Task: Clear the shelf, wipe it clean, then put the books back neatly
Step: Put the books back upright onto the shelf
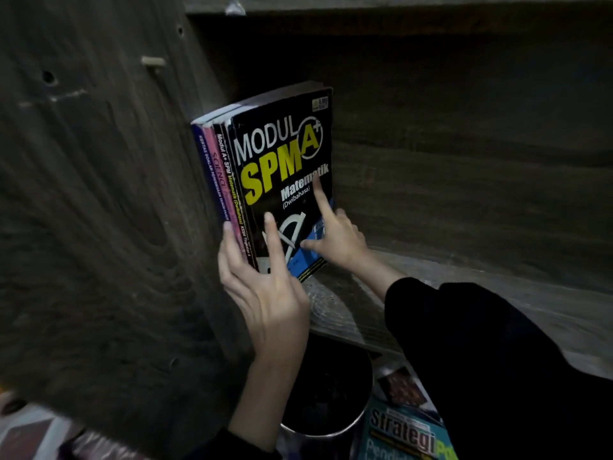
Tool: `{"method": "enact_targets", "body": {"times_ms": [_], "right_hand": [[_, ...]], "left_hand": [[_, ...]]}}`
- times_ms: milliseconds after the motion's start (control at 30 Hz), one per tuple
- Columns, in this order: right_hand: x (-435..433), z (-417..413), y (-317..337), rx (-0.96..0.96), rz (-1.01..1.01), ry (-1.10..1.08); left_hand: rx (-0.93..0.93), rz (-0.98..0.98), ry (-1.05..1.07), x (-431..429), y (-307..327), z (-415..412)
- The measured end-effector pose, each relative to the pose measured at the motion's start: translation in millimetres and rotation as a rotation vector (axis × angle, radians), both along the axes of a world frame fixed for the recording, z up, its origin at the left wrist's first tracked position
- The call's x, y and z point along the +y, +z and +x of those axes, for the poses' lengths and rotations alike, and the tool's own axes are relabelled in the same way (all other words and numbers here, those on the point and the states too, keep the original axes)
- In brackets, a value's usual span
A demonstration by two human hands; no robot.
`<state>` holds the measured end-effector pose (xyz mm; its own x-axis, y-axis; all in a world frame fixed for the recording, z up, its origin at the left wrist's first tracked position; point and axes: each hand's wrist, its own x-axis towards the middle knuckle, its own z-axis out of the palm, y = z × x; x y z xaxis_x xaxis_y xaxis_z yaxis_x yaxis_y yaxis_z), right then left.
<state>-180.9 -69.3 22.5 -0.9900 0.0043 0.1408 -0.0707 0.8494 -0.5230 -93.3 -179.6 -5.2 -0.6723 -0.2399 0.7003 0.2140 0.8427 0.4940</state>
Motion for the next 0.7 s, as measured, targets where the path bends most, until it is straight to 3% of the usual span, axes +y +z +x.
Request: {"method": "enact_targets", "body": {"times_ms": [300,433,533,700], "right_hand": [[4,20,-9,-0.048,-0.146,-0.035],[15,38,-11,0.113,-0.275,-0.199],[38,67,-17,0.125,-0.32,-0.283],[86,121,-39,0.101,-0.332,-0.267]], "left_hand": [[0.027,-0.029,0.013,-12,0,-2],[0.097,-0.108,-0.131,-2,-2,3],[0.129,-0.127,-0.24,14,-6,7],[-0.123,-0.141,-0.335,30,-20,14]]}}
